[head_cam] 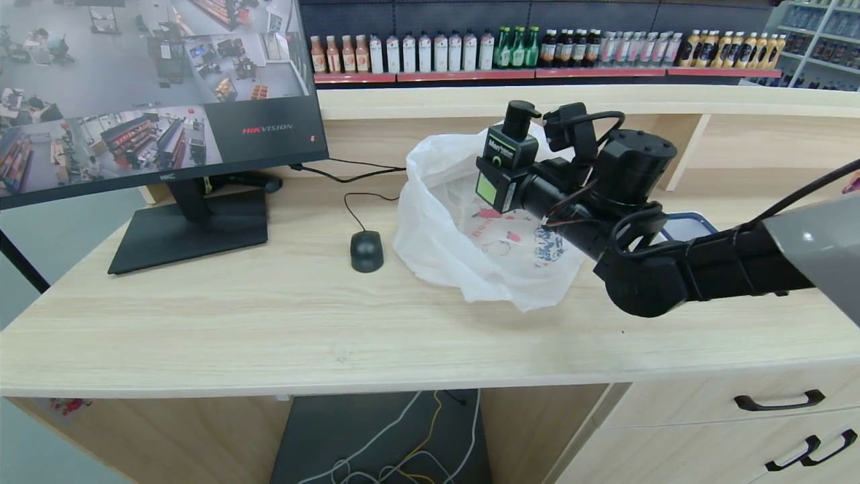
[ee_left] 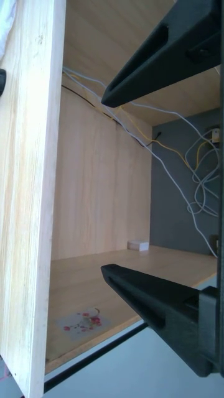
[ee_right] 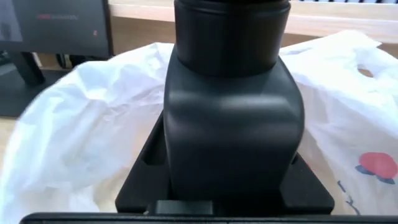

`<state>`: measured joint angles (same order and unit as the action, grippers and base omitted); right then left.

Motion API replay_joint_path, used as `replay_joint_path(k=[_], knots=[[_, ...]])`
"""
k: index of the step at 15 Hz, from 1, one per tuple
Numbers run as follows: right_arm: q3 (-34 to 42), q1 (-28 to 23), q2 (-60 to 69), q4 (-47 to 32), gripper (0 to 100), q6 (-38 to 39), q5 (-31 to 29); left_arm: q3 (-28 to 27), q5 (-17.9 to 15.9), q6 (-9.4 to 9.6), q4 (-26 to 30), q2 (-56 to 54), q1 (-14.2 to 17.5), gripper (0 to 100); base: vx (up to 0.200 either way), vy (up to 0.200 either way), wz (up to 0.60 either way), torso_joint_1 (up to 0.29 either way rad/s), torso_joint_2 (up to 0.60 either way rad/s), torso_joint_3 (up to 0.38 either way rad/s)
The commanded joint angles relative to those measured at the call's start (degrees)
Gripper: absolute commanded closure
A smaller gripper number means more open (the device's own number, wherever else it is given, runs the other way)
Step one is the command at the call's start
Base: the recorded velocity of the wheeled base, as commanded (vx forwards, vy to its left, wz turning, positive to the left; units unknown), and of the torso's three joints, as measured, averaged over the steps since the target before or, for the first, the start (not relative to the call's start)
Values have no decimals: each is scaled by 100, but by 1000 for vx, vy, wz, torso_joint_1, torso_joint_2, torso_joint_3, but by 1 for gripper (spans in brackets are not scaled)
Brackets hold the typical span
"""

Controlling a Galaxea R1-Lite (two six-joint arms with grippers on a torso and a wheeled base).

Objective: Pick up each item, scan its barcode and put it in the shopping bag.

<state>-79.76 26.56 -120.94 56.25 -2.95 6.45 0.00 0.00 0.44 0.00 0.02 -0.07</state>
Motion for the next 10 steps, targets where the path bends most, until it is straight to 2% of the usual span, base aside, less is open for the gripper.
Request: replay_joint_path(k=[1, 10], knots=[[-373, -37, -439, -96, 100, -4, -3, 0, 0, 0, 0, -2, -1, 0, 0, 0, 0, 0, 0, 0], [-646, -143, -1028, 0, 100, -109, -56, 0, 0, 0, 0, -2, -1, 0, 0, 0, 0, 0, 0, 0]])
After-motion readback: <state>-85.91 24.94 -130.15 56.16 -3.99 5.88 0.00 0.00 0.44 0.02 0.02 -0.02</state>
